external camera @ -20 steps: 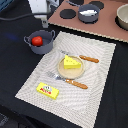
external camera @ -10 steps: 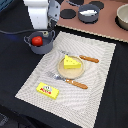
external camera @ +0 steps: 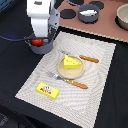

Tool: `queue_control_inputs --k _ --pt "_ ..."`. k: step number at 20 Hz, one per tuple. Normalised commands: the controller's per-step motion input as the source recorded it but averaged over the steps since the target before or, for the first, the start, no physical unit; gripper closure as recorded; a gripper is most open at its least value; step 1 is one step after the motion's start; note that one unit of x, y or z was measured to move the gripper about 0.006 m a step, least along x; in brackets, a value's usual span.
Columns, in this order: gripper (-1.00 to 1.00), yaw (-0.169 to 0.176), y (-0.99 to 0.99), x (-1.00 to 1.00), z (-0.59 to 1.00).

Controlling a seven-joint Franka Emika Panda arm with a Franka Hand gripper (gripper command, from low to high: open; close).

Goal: Interact with the objects in diverse but meaningful ways.

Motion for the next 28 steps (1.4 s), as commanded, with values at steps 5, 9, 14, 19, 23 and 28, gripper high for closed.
queue_control_inputs --k 5,9,14,19,23,28 --pt "-1.00 -0.001 -0.14 0.06 -0.09" --pt "-1.00 0.000 0.07 -0.10 -0.11" --pt "-1.00 0.000 0.20 -0.14 0.01" --pt "-1.00 0.000 -0.16 0.19 0.00" --pt "-1.00 -0.018 -0.44 0.36 0.15" --pt "-1.00 -0.048 -0.39 0.56 0.48"
